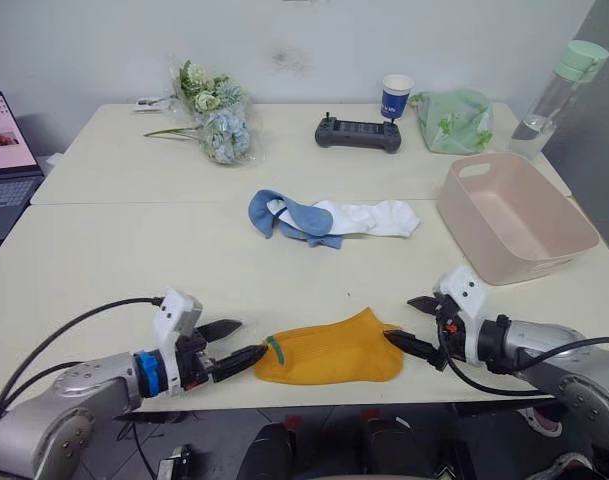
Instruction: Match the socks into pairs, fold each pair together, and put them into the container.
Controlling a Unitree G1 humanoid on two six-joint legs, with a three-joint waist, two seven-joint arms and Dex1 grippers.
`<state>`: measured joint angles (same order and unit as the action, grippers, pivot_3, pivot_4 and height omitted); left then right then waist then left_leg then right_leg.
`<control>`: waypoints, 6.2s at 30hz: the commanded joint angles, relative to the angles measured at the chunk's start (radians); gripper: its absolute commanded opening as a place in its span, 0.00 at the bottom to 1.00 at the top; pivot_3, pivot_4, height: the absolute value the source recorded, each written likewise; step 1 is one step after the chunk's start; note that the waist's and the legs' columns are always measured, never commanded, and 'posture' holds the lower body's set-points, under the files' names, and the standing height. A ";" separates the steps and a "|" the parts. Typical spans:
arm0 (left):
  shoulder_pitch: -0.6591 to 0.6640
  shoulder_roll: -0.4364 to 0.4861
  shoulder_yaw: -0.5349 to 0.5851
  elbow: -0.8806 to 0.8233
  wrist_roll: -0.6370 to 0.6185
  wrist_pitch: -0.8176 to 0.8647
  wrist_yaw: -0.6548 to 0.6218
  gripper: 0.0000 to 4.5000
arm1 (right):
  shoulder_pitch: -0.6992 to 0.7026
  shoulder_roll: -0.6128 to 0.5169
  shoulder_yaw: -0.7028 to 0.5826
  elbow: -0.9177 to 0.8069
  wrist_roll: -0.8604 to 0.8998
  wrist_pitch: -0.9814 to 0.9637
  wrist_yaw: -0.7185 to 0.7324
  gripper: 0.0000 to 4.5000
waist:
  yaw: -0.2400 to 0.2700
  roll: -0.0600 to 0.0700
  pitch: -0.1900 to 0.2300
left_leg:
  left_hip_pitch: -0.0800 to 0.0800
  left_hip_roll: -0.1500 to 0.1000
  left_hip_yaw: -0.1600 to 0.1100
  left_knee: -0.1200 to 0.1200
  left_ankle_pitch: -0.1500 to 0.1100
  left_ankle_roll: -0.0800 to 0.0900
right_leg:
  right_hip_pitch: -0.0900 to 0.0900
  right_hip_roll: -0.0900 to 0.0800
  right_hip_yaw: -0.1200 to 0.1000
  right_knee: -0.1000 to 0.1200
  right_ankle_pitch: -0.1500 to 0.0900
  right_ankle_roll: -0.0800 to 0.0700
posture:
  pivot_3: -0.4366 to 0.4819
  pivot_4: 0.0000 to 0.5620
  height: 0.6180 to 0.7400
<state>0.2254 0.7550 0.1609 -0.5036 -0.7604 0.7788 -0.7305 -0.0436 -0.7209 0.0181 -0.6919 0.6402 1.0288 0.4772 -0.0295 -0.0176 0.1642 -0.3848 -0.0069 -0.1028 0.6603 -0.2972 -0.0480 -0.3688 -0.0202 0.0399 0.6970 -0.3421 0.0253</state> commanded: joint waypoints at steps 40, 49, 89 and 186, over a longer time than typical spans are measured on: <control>-0.314 -0.124 -0.134 0.179 0.110 0.089 0.051 0.00 | -0.060 0.151 0.047 0.038 -0.101 0.038 -0.100 0.00 | -0.001 0.007 -0.004 | 0.005 -0.001 -0.004 0.000 -0.003 0.005 | 0.011 0.000 -0.004 -0.007 0.000 0.000 | 0.48 0.27 1.00; -0.312 -0.124 -0.095 0.161 0.114 0.056 0.042 0.30 | -0.061 0.152 -0.009 0.026 -0.092 0.034 -0.084 0.34 | 0.000 0.007 -0.004 | 0.005 -0.001 -0.004 0.000 -0.003 0.004 | 0.010 0.000 -0.004 -0.007 0.000 0.000 | 0.48 0.27 1.00; -0.448 -0.155 -0.393 0.349 0.427 -0.330 -0.237 0.00 | 0.019 0.177 0.117 0.166 -0.353 -0.430 0.078 0.00 | 0.004 0.007 -0.004 | 0.011 -0.002 -0.004 0.000 -0.003 0.005 | 0.017 -0.001 -0.004 -0.009 0.000 0.000 | 0.48 0.27 1.00; -0.476 -0.179 -0.398 0.438 0.538 -0.414 -0.250 0.00 | -0.321 0.419 0.251 0.262 -0.071 0.091 -0.022 0.01 | -0.005 0.007 -0.003 | 0.010 -0.001 -0.006 0.000 -0.003 0.005 | 0.014 0.001 -0.005 -0.007 0.000 0.000 | 0.48 0.27 1.00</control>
<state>-0.2726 0.5628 -0.2511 -0.0606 -0.2232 0.3456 -0.9899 -0.3485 -0.3063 0.2647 -0.4244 0.5757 1.1307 0.4685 -0.0344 -0.0109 0.1609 -0.3750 -0.0074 -0.1087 0.6608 -0.3003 -0.0427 -0.3547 -0.0195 0.0350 0.6903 -0.3422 0.0255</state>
